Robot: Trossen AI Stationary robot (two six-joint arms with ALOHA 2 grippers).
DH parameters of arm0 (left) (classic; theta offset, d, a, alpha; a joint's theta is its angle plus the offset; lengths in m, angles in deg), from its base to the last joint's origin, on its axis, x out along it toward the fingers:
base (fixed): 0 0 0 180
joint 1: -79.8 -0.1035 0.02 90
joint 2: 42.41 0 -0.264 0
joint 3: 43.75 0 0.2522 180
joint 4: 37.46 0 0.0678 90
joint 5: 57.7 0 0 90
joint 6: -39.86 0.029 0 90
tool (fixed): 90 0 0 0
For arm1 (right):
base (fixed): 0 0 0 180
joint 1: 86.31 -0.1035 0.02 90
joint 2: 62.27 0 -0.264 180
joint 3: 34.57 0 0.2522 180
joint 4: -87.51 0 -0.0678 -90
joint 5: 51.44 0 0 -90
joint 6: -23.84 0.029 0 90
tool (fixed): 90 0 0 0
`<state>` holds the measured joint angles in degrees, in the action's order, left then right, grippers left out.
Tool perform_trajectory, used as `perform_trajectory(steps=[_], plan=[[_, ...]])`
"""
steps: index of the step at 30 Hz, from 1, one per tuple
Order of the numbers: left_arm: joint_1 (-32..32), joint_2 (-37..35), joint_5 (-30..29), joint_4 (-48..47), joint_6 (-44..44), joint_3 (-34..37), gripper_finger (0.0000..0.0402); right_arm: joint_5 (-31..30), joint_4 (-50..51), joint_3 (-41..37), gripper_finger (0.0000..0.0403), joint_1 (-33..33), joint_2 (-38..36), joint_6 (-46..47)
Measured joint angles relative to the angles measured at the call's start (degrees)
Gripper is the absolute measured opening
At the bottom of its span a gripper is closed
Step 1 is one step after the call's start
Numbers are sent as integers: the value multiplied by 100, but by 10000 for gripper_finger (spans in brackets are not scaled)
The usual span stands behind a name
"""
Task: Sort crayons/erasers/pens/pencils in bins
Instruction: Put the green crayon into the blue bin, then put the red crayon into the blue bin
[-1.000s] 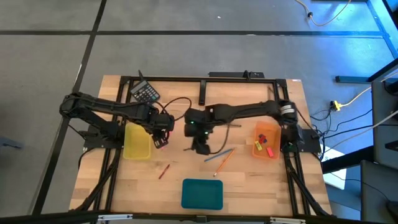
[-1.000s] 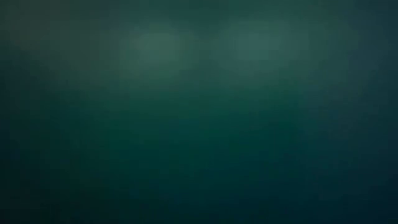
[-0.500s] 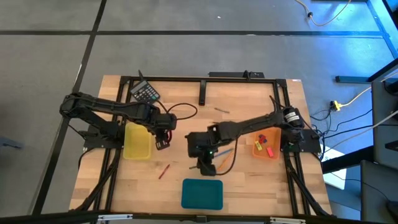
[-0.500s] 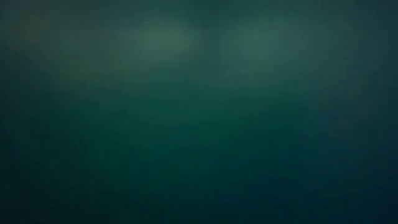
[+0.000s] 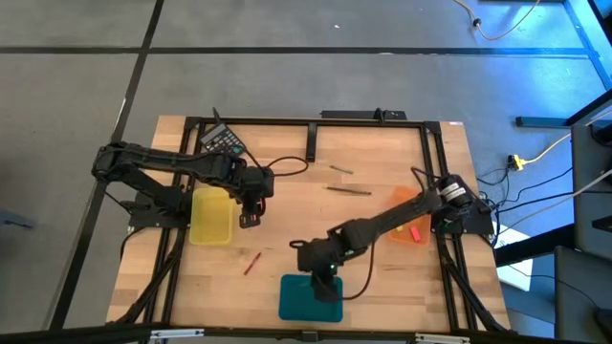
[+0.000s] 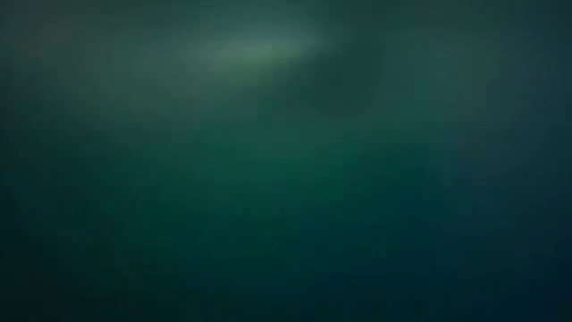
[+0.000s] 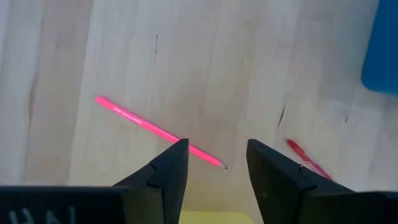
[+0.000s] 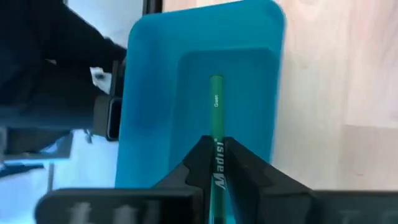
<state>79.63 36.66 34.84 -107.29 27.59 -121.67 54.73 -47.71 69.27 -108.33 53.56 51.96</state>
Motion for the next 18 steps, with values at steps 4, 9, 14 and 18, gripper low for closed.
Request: perform_trajectory(steps=[4, 9, 14, 18], plan=[[2, 0, 0, 37, 149, 0, 156, -52, -583, -335, 42, 1, 0, 616], [2, 0, 0, 6, 237, 0, 156, -91, -773, -548, 43, -40, 0, 754], [2, 0, -2, -117, 234, 0, 156, 83, -865, -598, 81, -47, 0, 681], [30, 0, -5, -341, 214, 0, 156, 157, -774, -465, 132, -6, -14, 588]])
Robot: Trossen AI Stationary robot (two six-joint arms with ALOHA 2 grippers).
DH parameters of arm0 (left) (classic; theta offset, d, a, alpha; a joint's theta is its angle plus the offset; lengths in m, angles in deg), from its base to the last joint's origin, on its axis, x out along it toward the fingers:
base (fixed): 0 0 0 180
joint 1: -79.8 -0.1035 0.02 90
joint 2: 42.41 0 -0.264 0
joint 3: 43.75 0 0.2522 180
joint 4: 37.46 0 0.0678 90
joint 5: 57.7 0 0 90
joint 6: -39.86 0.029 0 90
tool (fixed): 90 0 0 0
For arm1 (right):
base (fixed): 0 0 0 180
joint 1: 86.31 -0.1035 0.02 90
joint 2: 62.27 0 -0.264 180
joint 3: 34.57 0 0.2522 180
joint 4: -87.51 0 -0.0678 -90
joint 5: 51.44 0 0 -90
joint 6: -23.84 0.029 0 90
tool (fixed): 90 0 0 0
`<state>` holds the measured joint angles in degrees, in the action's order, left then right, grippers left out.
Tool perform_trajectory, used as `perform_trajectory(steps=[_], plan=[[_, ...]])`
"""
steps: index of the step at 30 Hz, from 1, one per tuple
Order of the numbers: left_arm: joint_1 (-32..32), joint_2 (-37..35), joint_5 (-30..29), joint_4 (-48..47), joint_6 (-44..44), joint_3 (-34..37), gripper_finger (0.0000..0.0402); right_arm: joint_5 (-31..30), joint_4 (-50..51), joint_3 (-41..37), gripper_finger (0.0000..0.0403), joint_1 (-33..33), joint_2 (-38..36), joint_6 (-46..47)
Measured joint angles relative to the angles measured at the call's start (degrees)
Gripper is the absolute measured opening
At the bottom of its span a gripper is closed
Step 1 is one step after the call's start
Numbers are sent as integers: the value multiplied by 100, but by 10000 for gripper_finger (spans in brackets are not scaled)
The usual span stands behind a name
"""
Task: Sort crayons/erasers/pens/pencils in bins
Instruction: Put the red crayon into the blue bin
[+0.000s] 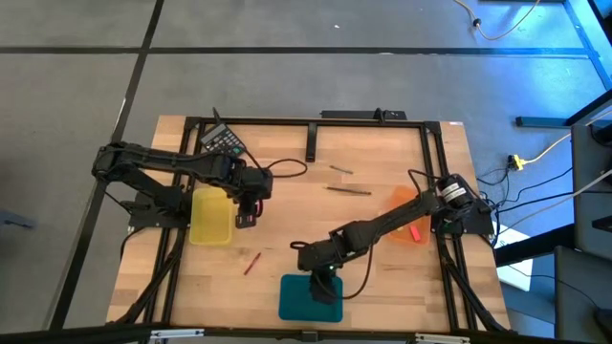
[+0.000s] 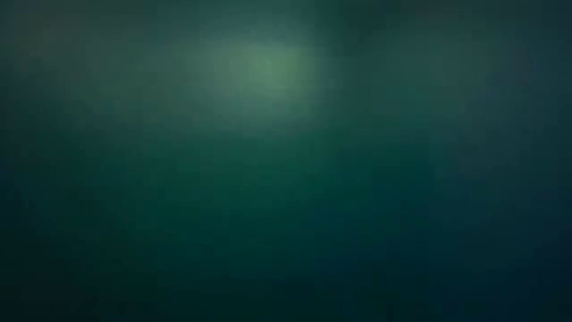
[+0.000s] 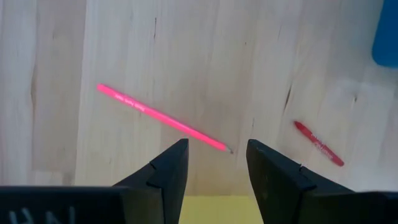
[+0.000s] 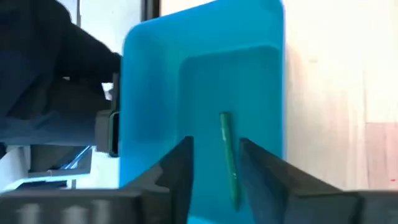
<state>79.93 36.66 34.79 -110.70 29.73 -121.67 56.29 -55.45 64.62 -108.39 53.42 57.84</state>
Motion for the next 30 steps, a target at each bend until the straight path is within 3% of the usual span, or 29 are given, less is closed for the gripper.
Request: perform_trajectory(steps=[4, 10, 15, 18, 25, 30], plan=[[42, 0, -8, -46, -21, 2, 156, -63, 1044, 516, 163, 195, -81, -316], [44, 0, -56, -35, -19, 2, 156, -1094, 3357, 1457, 162, 660, -125, -1499], [44, 0, -173, -49, -110, 2, 156, -1563, 4526, 1590, 160, 1222, -155, -2263], [44, 0, -220, -50, -264, 2, 156, -1555, 4637, 1243, 160, 1590, -241, -2709], [73, -2, -243, 244, -591, 2, 156, -814, 3551, 387, 160, 2135, -330, -3218], [81, 0, -242, 540, -724, 2, 156, -953, 2527, 74, 160, 2213, -328, -3295]])
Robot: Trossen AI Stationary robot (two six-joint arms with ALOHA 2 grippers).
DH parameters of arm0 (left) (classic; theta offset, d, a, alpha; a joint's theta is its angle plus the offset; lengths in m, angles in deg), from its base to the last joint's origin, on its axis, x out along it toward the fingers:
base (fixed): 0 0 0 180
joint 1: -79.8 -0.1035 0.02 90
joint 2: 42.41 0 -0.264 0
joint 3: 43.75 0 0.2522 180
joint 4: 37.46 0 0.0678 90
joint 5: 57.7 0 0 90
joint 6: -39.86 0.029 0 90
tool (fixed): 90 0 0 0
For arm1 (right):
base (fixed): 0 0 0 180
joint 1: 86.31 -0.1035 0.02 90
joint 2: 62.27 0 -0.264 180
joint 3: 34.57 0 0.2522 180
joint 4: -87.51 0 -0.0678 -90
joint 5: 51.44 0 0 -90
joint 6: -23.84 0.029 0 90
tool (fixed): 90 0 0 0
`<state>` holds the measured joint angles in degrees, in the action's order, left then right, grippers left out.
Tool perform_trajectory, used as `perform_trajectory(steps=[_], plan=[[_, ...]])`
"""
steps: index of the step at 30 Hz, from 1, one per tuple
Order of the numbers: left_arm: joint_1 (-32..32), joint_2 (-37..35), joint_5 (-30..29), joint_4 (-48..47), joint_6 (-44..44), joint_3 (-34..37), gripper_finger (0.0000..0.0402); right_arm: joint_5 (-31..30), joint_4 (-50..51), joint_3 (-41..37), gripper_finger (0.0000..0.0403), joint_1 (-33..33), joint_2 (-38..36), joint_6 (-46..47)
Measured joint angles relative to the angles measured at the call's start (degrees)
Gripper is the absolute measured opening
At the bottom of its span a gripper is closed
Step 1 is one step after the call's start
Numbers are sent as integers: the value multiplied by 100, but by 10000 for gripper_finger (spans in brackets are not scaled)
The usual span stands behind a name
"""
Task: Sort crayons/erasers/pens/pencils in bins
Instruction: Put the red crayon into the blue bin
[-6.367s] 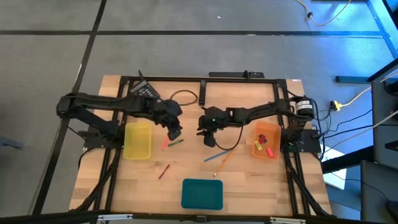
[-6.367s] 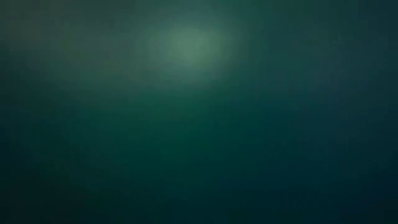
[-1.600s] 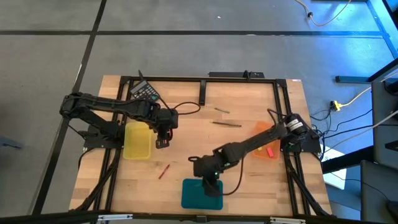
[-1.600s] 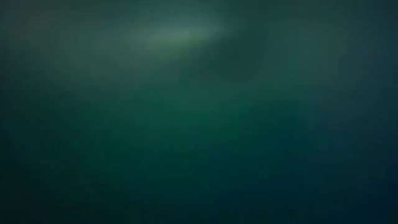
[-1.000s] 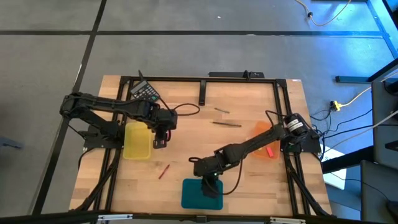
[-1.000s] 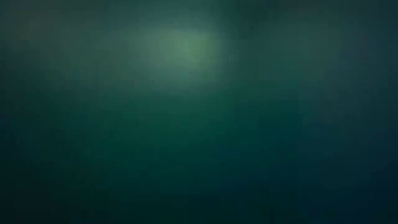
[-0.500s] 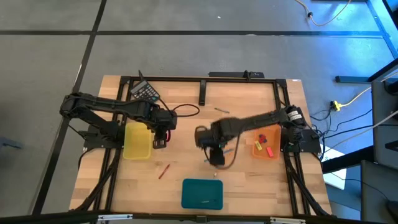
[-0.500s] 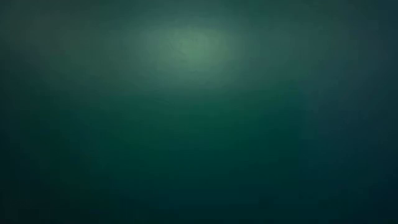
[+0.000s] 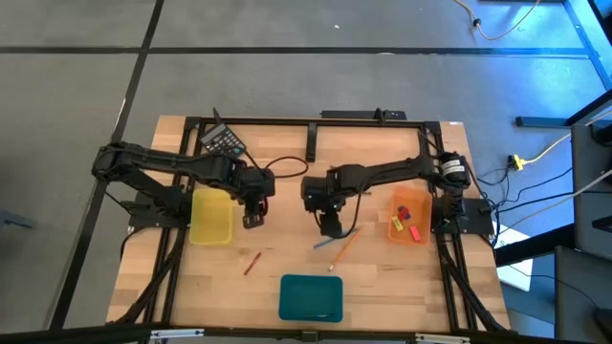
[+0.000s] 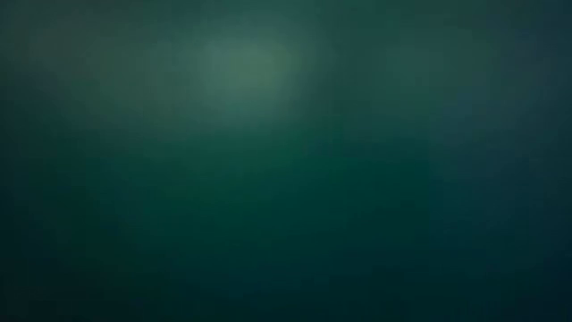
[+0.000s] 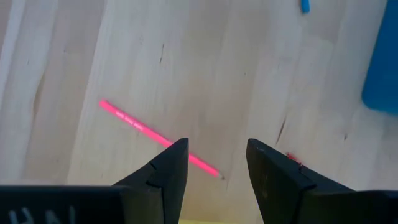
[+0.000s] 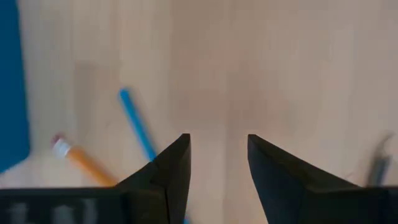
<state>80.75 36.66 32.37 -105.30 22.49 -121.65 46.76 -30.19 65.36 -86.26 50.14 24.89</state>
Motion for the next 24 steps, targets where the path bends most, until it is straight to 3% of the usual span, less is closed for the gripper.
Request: perform_trajectory(steps=[5, 9, 13, 16, 20, 24], plan=[[73, -1, -259, 474, -286, 2, 156, -228, -1223, -231, 160, 43, -1, 10], [114, 0, -728, 1002, 49, 2, 156, -191, -3057, -679, 160, 25, -1, -175], [174, 0, -1606, 1184, 540, 2, 156, -236, -4938, -1291, 160, 80, -1, -461], [338, 0, -2376, 1164, 729, 70, 156, -433, -5771, -1687, 160, 88, -1, -780], [628, 2, -3055, 1152, 315, 188, 156, -721, -5908, -1809, 160, -114, -1, -946], [1102, 2, -2800, 1072, -1154, 280, 156, -1211, -5085, -1615, 160, -599, 4, -758]])
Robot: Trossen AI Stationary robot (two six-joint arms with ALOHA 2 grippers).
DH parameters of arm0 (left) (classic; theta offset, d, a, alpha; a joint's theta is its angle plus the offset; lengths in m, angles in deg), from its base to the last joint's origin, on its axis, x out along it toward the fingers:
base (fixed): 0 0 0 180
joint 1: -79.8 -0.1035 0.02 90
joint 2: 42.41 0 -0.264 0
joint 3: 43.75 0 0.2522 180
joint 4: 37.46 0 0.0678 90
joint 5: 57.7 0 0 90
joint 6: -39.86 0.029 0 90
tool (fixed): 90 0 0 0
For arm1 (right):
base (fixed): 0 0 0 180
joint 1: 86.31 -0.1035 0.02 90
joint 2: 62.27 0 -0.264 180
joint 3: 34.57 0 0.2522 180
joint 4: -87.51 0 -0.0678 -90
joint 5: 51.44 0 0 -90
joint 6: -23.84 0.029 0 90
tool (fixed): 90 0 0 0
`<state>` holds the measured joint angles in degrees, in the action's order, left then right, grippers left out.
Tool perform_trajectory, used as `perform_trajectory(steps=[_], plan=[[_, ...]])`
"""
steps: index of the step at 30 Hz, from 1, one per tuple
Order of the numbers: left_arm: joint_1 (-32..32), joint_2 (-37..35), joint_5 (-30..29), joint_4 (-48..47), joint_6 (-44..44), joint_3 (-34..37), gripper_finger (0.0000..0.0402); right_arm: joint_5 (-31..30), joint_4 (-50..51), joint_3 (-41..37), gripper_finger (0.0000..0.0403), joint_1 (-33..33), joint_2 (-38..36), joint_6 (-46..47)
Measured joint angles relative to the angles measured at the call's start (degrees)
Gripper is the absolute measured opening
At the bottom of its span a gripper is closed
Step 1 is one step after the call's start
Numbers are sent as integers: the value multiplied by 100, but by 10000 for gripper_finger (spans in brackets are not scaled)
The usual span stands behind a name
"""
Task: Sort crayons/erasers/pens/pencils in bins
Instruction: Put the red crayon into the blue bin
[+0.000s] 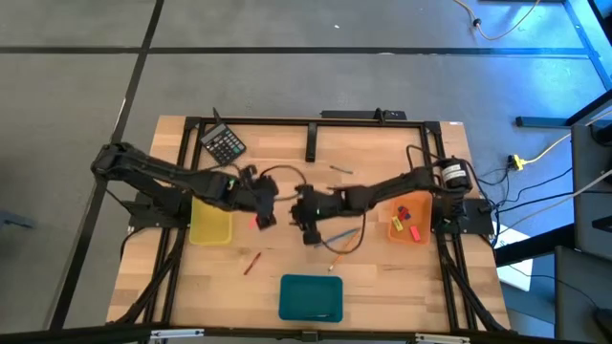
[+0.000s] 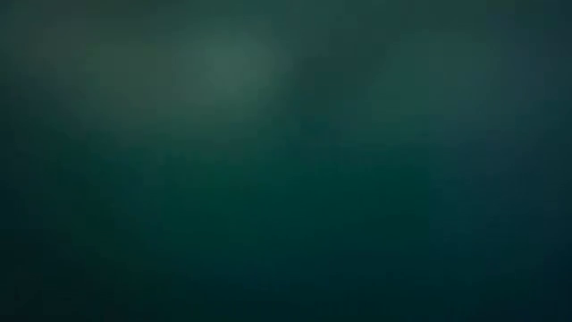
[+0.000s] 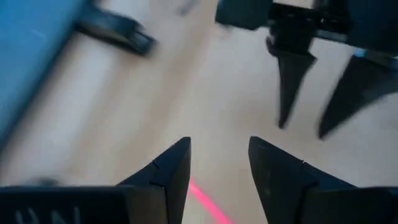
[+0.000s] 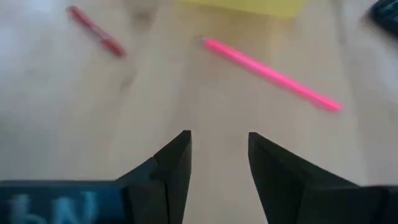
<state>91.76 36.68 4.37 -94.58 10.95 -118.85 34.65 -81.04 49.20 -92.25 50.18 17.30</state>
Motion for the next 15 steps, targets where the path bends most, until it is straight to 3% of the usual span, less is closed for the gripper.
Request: perform_trajectory(steps=[4, 7, 11, 15], plan=[[772, 0, 650, -159, -1298, -27, 156, -103, 62, 204, 160, -483, 2, 990], [1415, 0, 747, -236, -2137, -33, 156, -271, -461, 218, 160, -863, 2, 1435], [2300, 0, 231, -211, -3132, 26, 156, -951, -1301, 234, 160, -1315, 77, 1686], [2984, -1, -312, -208, -3972, 174, 156, -1056, -1880, 240, 160, -1475, 271, 1748]])
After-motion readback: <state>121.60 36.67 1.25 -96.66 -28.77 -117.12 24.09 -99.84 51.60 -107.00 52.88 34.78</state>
